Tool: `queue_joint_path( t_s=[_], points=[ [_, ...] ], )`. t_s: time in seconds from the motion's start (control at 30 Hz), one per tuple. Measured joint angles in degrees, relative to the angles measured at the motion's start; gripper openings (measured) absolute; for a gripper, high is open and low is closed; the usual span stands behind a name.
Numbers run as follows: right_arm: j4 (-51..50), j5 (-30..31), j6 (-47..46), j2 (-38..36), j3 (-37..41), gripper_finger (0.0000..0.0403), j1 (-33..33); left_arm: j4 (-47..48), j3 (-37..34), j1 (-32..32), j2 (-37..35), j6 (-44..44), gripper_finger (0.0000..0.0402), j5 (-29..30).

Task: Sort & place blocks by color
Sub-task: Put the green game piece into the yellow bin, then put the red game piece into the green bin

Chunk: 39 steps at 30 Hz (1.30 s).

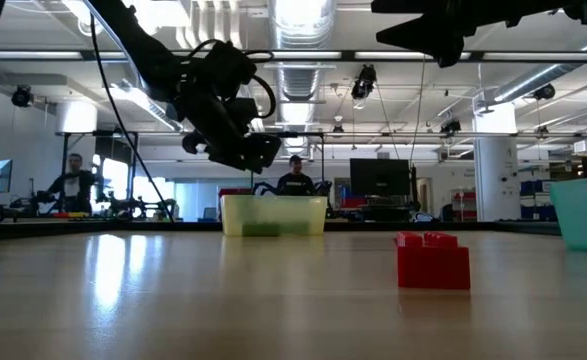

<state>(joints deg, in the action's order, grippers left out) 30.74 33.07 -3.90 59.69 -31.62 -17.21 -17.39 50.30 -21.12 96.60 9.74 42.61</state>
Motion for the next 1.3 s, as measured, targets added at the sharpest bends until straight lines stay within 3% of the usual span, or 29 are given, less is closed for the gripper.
queue_joint_path(
  t_s=[0.33, 0.6, 0.93, 1.1, 1.3],
  points=[
    [-0.34, 0.06, -0.2, 0.02, 0.0, 0.0276, 0.0, -0.02, 0.02, 0.57, -0.23, 0.46, 0.0169, -0.1],
    [-7.92, -1.11, -6.51, 0.02, 0.0, 0.0273, -0.01, 0.44, -0.02, 9.64, -4.46, -0.04, 0.017, -0.29],
    [-17.63, -23.23, -9.79, 3.05, -0.11, 0.025, -0.12, 0.23, -0.08, 26.19, -8.41, -0.06, 0.0171, -0.9],
    [-27.64, -31.76, -4.09, 8.76, -6.08, 0.024, -1.17, -0.25, -0.07, 31.05, -8.46, 0.33, 0.0171, -0.94],
    [-39.26, -32.06, 5.39, 19.18, -16.2, 0.0257, -3.69, -1.1, 0.02, 33.25, -8.46, 0.35, 0.0171, -0.91]
  ],
)
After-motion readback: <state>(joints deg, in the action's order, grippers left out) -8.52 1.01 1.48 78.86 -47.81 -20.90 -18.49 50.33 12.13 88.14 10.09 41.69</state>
